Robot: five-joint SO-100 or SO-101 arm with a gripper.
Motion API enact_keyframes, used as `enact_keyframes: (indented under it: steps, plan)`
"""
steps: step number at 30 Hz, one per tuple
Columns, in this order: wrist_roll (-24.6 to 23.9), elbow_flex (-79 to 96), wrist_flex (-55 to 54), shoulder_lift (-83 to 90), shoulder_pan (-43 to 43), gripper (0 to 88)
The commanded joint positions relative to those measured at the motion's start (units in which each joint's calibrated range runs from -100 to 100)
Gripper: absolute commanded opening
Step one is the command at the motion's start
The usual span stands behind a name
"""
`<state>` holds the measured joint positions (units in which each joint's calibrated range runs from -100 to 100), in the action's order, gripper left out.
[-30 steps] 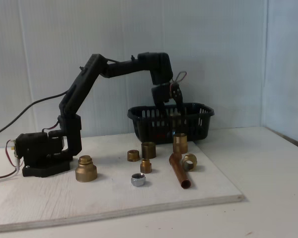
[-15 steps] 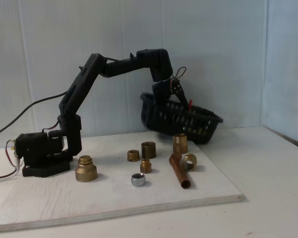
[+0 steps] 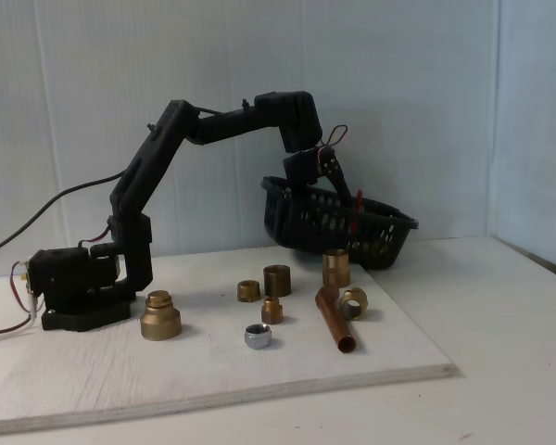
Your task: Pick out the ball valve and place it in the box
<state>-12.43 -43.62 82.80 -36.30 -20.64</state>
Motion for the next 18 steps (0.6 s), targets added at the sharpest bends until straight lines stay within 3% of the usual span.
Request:
enact_keyframes:
  steps: [1, 12, 18]
  plan:
    - [-0.1, -2.8, 0.5, 2.3, 0.3, 20.7]
    - [0.0, -19.4, 15.7, 2.1, -0.2, 20.7]
    - [0.1, -21.6, 16.5, 2.1, 0.3, 20.7]
